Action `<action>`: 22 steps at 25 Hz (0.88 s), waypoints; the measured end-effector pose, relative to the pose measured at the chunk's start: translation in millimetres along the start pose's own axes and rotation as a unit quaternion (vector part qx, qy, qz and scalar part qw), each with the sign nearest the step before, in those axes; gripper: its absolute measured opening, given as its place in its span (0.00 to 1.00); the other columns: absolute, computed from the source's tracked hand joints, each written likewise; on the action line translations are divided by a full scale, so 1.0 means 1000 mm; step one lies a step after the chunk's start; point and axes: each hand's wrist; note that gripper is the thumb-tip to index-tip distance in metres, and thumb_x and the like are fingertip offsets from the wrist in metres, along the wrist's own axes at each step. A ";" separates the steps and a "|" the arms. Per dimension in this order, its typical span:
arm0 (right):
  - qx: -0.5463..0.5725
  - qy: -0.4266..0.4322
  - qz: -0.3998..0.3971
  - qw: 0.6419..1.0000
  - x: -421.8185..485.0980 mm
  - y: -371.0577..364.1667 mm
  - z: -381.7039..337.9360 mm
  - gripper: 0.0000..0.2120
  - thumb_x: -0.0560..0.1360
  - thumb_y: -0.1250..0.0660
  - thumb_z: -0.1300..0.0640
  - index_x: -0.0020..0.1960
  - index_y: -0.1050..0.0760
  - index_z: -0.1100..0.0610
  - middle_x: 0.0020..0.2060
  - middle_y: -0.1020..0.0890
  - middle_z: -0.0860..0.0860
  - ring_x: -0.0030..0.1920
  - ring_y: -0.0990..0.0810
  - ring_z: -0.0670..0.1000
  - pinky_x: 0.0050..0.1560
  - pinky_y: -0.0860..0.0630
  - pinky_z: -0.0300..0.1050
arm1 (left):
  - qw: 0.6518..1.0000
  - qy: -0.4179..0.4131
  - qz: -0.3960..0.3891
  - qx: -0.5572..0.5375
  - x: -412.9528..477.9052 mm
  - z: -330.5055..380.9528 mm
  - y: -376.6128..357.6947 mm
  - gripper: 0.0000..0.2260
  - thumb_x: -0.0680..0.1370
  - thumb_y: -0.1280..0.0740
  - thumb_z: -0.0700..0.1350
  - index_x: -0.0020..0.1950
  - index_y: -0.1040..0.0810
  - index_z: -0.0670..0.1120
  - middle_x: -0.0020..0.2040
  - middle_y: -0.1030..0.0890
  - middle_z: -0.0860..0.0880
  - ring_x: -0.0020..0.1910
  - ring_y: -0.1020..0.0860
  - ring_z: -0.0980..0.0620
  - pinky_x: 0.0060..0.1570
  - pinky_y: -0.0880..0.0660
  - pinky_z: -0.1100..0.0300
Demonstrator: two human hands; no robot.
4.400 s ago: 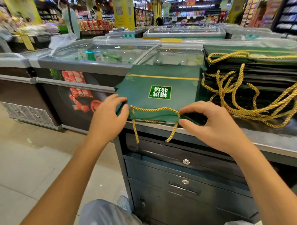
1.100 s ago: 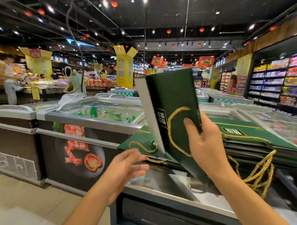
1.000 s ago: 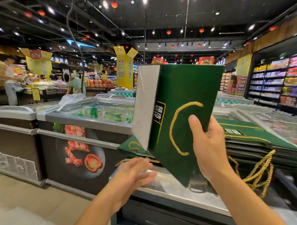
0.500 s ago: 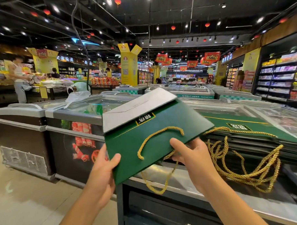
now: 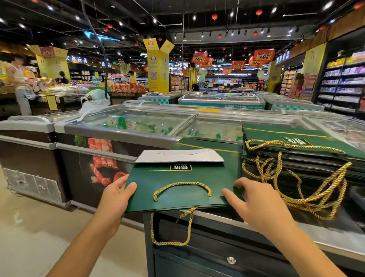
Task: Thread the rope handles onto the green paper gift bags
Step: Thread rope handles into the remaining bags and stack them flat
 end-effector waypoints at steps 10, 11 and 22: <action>0.150 0.187 -0.098 0.966 0.025 -0.032 -0.027 0.14 0.79 0.34 0.42 0.62 0.19 0.45 0.61 0.20 0.42 0.64 0.25 0.48 0.68 0.31 0.56 | 0.871 -0.171 0.046 0.459 0.002 0.001 -0.026 0.19 0.79 0.33 0.51 0.70 0.25 0.49 0.60 0.23 0.47 0.61 0.26 0.47 0.62 0.28 0.50; 0.166 0.179 -0.087 0.966 0.026 -0.034 -0.027 0.10 0.79 0.32 0.44 0.57 0.17 0.45 0.58 0.19 0.41 0.61 0.23 0.47 0.66 0.30 0.57 | 0.838 -0.214 0.042 0.500 0.006 0.005 -0.028 0.21 0.80 0.33 0.52 0.72 0.27 0.50 0.66 0.26 0.47 0.67 0.31 0.46 0.67 0.33 0.49; 0.098 0.229 -0.153 0.956 0.049 0.013 -0.038 0.12 0.80 0.30 0.54 0.63 0.20 0.51 0.44 0.19 0.48 0.42 0.22 0.45 0.43 0.26 0.38 | 0.723 -0.277 -0.203 0.600 0.035 -0.005 -0.070 0.22 0.86 0.51 0.55 0.81 0.43 0.60 0.83 0.47 0.52 0.82 0.51 0.47 0.79 0.52 0.52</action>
Point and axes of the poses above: each hand's wrist, its own x-axis towards the middle knuckle, its own y-axis out of the back of the hand, z = x × y
